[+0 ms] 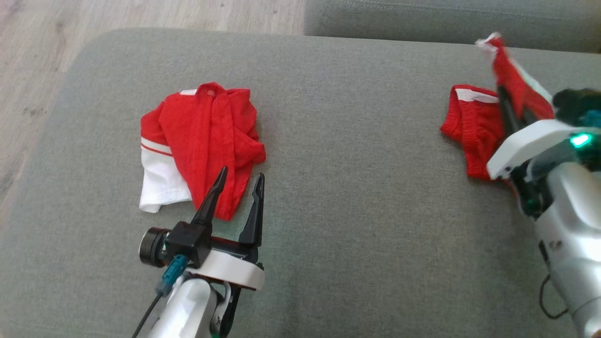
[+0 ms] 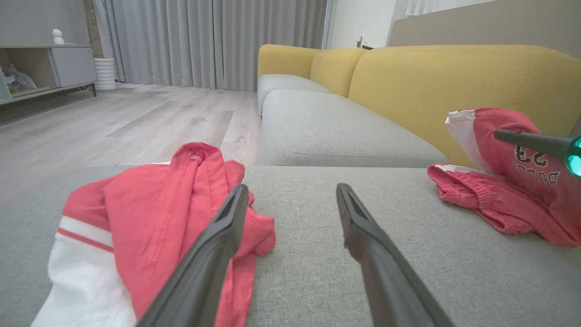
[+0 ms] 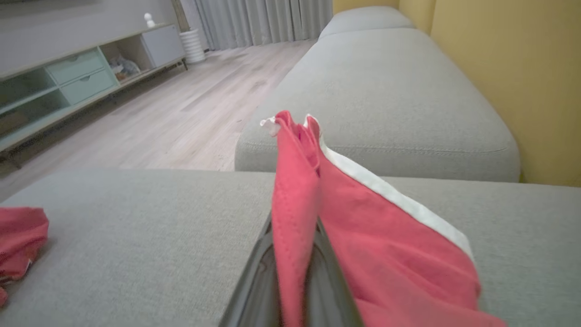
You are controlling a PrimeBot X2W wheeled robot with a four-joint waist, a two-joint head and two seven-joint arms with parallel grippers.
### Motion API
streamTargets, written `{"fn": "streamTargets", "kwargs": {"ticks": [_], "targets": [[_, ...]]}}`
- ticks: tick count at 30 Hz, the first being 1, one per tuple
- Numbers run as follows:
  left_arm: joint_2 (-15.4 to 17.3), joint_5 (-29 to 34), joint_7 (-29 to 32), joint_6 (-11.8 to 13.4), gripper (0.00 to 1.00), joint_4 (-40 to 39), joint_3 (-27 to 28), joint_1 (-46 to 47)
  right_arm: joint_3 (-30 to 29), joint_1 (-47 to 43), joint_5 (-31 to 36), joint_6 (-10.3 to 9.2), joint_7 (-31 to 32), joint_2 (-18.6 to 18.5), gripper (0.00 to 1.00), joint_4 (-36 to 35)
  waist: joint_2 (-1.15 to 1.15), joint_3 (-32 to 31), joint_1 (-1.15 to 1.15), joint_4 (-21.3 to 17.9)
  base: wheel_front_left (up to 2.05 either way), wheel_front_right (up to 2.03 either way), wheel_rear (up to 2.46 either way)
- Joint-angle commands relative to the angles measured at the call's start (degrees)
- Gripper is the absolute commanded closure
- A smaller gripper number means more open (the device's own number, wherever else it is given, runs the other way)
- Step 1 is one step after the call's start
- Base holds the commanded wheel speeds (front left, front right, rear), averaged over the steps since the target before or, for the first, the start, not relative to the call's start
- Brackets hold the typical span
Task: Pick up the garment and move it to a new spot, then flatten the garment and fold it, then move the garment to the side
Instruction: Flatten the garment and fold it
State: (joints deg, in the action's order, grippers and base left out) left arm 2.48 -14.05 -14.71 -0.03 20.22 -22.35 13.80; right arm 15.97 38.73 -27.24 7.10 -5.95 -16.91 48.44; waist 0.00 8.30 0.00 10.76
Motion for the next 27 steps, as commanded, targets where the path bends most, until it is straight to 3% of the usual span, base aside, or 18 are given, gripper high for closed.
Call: {"fn": "streamTargets", "kwargs": {"ticks": [1,8,9,10,14,19,24,27], "targets": [[0.4,0.22,-0.29,0.0,0.0,-1.95,1.39,1.47,3.09,-0.22,0.02,0.39,0.19,0.39,1.0,-0.7,0.0,0.35,0.0,0.45,0.0,0.0,0.0],[0.4,0.06,-0.29,0.6,0.0,-2.81,0.97,2.42,10.61,-0.48,0.81,0.39,1.84,0.29,1.0,2.76,0.0,0.93,0.0,0.8,0.0,0.0,0.0],[0.4,-0.04,-0.29,0.72,0.0,-3.07,1.01,2.49,11.92,-0.49,1.05,0.39,2.22,0.31,0.71,3.24,0.0,0.89,0.0,0.79,0.0,0.0,0.0],[0.4,-0.08,-0.29,0.81,0.0,-3.21,1.03,2.54,12.92,-0.67,0.52,0.39,2.99,0.58,0.0,3.72,0.0,0.77,0.0,0.76,0.0,0.0,0.0],[0.4,0.11,-0.29,0.91,0.0,-3.23,1.27,2.72,16.63,-0.6,-1.05,0.39,2.38,0.32,0.0,2.6,0.0,-0.06,0.0,0.05,0.0,0.0,0.0],[0.44,0.45,-0.29,0.84,0.0,-3.47,2.59,2.68,14.75,0.47,-4.71,0.39,-1.58,0.02,0.0,-1.27,0.0,-1.82,0.0,-1.99,0.0,0.0,0.0],[0.45,0.7,-0.29,0.8,0.0,-4.24,4.0,2.3,8.71,0.96,-0.57,0.39,-7.22,-1.68,0.0,-3.83,0.0,-4.03,0.0,-4.36,0.0,0.0,0.0],[0.44,0.79,-0.29,1.06,0.0,-4.73,4.75,1.66,3.55,-1.0,3.12,0.39,-8.62,-0.38,0.0,-6.27,0.0,-5.27,0.0,-5.76,0.0,0.0,0.0]]}}
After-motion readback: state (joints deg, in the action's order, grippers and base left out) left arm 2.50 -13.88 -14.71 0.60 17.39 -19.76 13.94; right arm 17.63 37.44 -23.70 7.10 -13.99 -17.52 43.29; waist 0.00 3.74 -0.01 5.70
